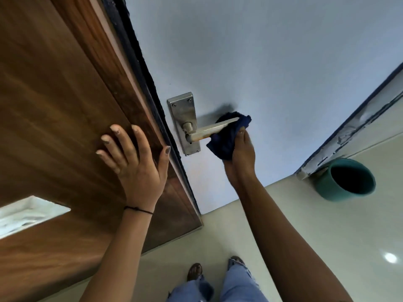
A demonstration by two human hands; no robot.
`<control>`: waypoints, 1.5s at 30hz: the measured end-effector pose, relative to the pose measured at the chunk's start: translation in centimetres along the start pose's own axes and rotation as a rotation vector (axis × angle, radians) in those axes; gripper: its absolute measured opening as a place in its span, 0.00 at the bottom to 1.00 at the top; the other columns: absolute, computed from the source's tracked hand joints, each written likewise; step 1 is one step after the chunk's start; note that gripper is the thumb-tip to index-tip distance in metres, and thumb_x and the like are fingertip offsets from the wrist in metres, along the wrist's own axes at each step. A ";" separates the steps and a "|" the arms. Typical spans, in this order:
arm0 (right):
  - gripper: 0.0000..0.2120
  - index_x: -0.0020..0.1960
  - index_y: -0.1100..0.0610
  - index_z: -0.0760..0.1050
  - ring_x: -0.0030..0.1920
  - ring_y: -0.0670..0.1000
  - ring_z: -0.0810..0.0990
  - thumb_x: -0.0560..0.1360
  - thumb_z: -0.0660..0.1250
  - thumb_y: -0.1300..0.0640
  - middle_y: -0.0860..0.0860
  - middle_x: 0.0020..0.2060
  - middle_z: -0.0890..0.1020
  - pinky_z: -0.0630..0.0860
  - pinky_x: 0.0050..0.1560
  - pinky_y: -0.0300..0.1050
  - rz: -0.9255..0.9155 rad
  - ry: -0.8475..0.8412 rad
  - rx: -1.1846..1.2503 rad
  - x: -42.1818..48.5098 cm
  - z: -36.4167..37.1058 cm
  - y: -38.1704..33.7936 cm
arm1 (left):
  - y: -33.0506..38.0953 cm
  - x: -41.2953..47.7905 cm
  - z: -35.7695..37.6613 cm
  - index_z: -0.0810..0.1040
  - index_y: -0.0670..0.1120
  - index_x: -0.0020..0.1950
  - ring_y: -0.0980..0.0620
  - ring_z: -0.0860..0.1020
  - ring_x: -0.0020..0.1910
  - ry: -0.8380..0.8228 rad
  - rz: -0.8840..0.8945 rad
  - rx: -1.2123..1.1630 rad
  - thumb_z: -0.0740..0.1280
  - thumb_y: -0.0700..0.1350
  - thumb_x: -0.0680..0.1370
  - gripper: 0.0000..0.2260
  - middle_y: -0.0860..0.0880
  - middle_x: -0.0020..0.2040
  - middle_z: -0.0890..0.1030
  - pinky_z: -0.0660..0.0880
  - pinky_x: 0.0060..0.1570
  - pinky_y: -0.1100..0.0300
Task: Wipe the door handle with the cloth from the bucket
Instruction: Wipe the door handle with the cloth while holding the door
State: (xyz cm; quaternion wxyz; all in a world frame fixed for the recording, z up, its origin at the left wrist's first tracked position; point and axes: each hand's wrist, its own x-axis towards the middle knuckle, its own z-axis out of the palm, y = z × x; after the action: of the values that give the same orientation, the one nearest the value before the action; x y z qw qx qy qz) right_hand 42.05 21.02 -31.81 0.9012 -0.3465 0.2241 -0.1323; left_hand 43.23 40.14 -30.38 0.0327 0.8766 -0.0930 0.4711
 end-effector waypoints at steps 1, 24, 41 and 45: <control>0.15 0.63 0.58 0.71 0.50 0.58 0.81 0.82 0.55 0.51 0.55 0.55 0.80 0.82 0.48 0.55 0.044 0.008 0.089 -0.6 0.8 1.2 | -0.1 -0.1 0.0 0.36 0.47 0.76 0.42 0.35 0.76 -0.002 0.015 -0.004 0.58 0.58 0.79 0.38 0.34 0.69 0.54 0.31 0.72 0.51; 0.11 0.54 0.62 0.75 0.49 0.57 0.80 0.80 0.61 0.56 0.57 0.48 0.80 0.79 0.54 0.48 -0.100 0.305 0.093 -2.7 3.8 0.4 | -0.8 -0.6 0.2 0.42 0.44 0.77 0.46 0.33 0.76 0.022 0.096 -0.036 0.61 0.54 0.79 0.36 0.39 0.76 0.46 0.34 0.73 0.47; 0.07 0.49 0.61 0.77 0.37 0.50 0.81 0.78 0.63 0.57 0.51 0.38 0.82 0.81 0.40 0.39 -0.039 0.217 -0.132 -4.6 4.7 2.6 | -0.8 -0.6 0.2 0.43 0.44 0.77 0.46 0.34 0.76 0.044 0.095 -0.049 0.60 0.54 0.79 0.35 0.46 0.77 0.34 0.35 0.73 0.47; 0.05 0.44 0.51 0.77 0.41 0.48 0.82 0.78 0.64 0.54 0.47 0.40 0.83 0.80 0.48 0.43 -0.082 0.163 -0.418 -5.1 5.1 5.3 | -0.7 -0.6 0.1 0.43 0.44 0.77 0.46 0.33 0.76 0.033 0.096 -0.053 0.59 0.54 0.80 0.34 0.46 0.77 0.34 0.35 0.73 0.47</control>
State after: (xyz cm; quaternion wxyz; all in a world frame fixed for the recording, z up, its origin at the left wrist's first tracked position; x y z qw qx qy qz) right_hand 40.64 29.79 -30.47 0.7825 -0.5228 0.3045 -0.1471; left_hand 43.11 40.87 -30.86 0.0350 0.8621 -0.1467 0.4838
